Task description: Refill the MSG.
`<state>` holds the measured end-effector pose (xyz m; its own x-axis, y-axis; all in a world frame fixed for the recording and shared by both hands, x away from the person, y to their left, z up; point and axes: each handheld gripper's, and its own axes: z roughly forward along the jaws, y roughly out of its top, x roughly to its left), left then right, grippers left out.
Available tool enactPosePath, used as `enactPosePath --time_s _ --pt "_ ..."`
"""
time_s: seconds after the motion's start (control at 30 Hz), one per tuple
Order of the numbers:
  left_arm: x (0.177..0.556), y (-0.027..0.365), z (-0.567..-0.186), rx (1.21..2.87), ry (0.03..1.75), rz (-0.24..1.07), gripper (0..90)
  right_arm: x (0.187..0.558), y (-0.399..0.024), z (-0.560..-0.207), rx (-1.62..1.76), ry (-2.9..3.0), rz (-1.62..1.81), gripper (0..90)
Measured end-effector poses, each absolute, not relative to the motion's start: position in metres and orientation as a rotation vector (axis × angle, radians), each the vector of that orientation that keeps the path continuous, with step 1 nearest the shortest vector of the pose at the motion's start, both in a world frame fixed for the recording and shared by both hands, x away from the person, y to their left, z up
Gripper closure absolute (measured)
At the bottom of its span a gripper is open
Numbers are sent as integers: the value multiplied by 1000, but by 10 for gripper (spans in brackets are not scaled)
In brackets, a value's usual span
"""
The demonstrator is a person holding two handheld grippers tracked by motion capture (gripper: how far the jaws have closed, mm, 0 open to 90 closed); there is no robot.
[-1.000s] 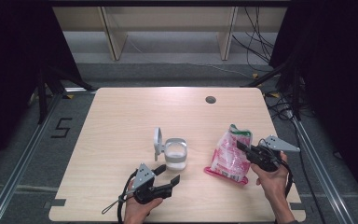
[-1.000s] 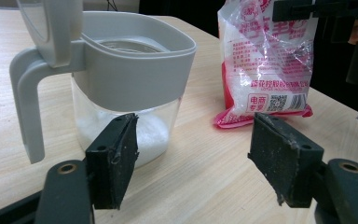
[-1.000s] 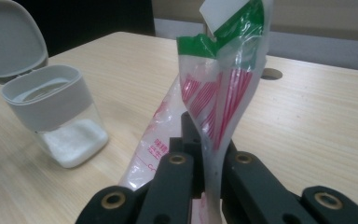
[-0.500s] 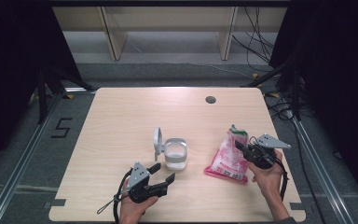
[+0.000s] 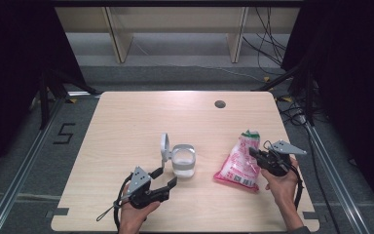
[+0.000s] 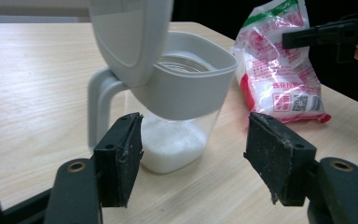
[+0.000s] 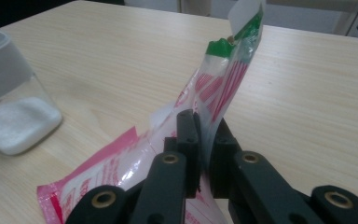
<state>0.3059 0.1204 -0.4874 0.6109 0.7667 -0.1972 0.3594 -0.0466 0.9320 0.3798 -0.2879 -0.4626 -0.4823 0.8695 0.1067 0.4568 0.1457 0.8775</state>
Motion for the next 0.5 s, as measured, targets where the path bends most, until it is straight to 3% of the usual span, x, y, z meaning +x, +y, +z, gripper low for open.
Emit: enactPosePath --time_s 0.3,0.5 --pt "307 142 -478 1606 953 448 479 378 -301 -464 1302 1956 1240 758" --pt "308 146 -472 1616 899 485 693 371 -305 -463 1366 1943 1229 714"
